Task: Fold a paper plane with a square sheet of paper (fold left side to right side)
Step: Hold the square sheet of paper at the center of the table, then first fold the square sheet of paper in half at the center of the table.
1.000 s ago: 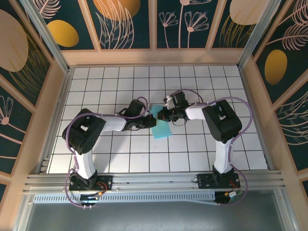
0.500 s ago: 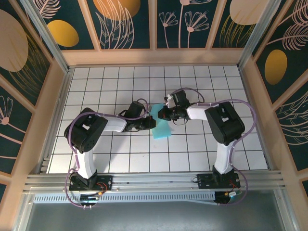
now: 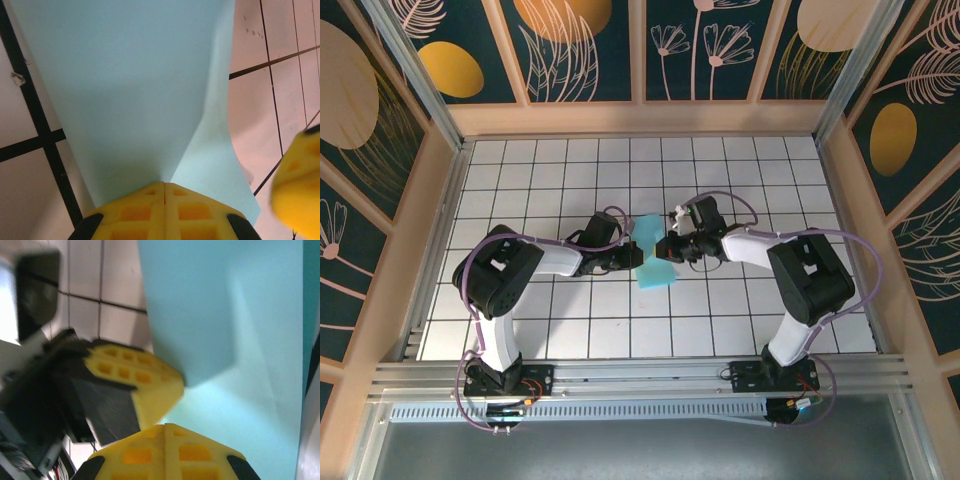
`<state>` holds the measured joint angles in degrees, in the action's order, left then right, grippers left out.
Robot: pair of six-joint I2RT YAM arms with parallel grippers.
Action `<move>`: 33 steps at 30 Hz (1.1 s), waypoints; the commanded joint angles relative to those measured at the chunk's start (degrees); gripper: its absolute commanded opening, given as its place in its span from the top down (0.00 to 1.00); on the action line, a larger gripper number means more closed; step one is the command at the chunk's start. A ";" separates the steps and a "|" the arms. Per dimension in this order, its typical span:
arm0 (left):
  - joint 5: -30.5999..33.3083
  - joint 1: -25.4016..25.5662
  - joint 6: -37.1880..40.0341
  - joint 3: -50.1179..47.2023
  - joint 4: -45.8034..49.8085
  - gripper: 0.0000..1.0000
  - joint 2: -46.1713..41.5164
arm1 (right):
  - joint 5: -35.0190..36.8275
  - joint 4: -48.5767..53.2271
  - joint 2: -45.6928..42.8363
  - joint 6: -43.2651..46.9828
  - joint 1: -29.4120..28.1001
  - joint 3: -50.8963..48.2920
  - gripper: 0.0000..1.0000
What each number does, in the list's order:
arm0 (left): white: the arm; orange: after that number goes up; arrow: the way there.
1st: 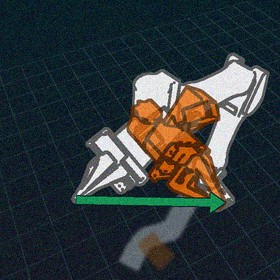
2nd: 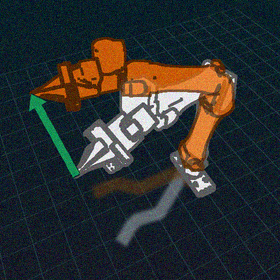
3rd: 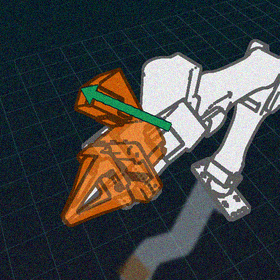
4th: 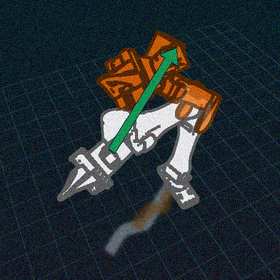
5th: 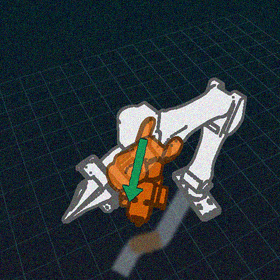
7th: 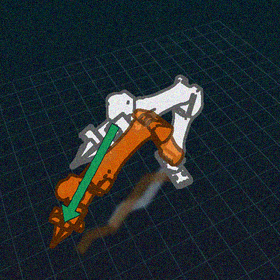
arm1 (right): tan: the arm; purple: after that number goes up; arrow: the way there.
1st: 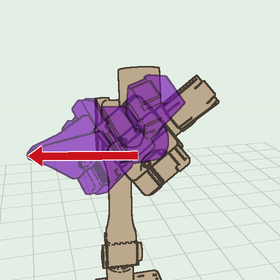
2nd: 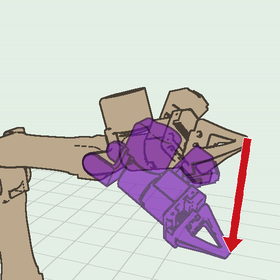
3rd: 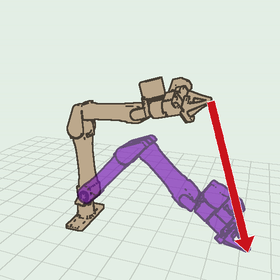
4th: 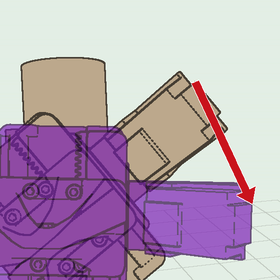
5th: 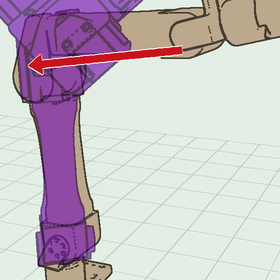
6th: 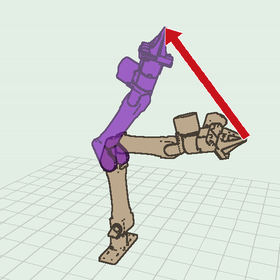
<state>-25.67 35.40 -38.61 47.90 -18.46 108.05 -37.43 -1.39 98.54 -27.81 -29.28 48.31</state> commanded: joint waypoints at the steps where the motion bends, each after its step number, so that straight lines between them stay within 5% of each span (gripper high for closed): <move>1: 1.08 -0.33 0.36 -1.88 4.38 0.99 -0.03 | -1.78 -0.25 0.72 -1.10 -1.31 -1.92 1.00; 33: 1.86 -2.06 -3.87 3.00 0.43 0.93 1.61 | 7.34 6.00 4.39 2.48 -1.75 -5.69 1.00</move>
<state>-24.84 33.71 -42.13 49.93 -17.56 108.18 -36.27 -0.54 100.44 -27.09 -30.76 43.62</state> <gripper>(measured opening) 0.069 0.051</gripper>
